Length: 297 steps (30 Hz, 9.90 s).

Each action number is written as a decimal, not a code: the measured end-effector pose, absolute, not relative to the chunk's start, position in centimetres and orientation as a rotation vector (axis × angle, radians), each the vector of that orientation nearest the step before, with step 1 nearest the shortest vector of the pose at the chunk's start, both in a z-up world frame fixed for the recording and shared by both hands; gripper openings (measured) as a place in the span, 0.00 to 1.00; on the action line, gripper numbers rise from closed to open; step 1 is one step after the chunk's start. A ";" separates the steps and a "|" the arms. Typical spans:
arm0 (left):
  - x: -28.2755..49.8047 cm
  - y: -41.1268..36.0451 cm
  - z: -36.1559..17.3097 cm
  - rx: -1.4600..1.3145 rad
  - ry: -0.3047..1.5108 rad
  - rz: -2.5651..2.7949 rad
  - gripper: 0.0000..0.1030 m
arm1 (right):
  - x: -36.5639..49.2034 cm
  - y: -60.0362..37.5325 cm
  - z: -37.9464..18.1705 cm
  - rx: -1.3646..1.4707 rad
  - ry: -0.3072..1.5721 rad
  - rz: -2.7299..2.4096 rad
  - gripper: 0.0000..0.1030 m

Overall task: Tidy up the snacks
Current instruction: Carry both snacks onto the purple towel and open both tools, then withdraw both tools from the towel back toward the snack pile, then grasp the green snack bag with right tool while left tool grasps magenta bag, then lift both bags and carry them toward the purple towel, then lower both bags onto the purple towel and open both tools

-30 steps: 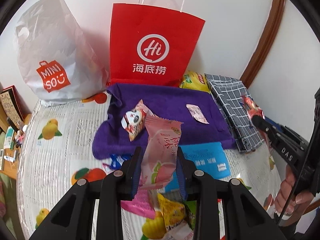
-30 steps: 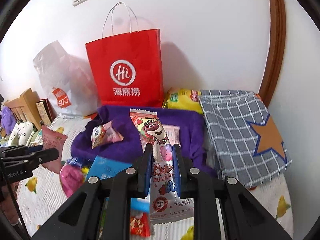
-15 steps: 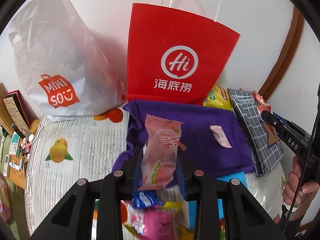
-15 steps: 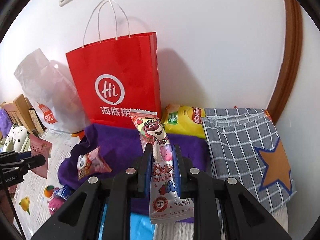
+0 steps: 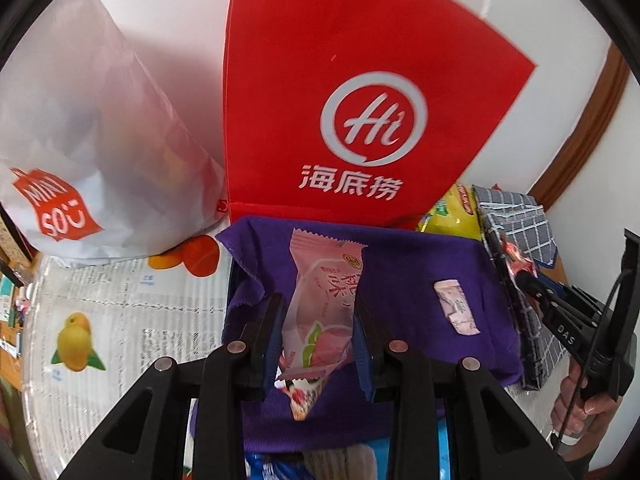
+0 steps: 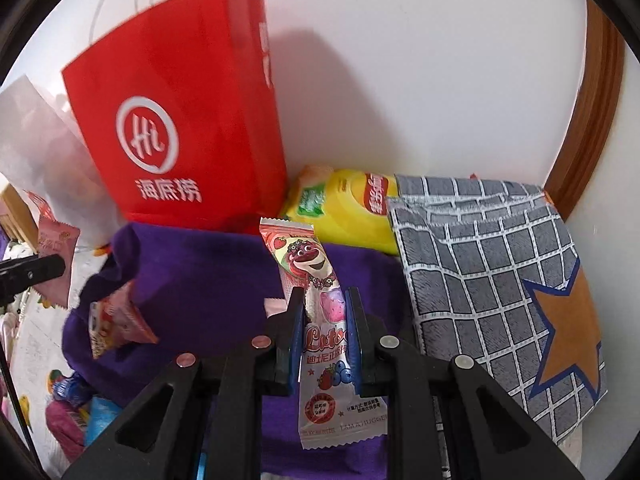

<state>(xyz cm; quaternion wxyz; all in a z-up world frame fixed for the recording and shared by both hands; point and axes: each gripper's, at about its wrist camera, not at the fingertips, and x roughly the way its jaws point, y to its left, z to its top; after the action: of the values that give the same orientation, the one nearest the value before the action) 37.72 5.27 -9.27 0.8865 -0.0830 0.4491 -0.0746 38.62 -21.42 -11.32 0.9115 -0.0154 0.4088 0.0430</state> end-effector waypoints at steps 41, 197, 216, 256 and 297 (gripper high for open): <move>39.0 3.3 -11.8 -0.104 1.024 -0.179 0.53 | 39.8 -19.7 -15.4 -0.144 0.932 0.113 0.46; 15.8 2.0 -5.4 -0.114 0.796 -0.269 0.54 | 14.7 -19.3 -7.4 -0.028 0.717 0.087 0.44; 23.1 1.7 -3.0 -0.087 0.794 -0.218 0.54 | 23.8 -18.7 -5.0 -0.035 0.703 0.102 0.44; 38.5 0.7 -9.0 -0.143 0.942 -0.249 0.54 | 38.7 -19.3 -13.7 -0.054 0.912 0.164 0.44; 38.3 -1.0 -10.1 -0.166 1.033 -0.267 0.73 | 37.7 -20.9 -10.7 -0.011 0.856 0.093 0.55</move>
<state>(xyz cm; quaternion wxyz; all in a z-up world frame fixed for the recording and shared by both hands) 38.35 -0.95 -10.05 0.8579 -0.0789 0.4916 -0.1272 37.74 -20.89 -10.71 0.9087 -0.0053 0.4150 0.0450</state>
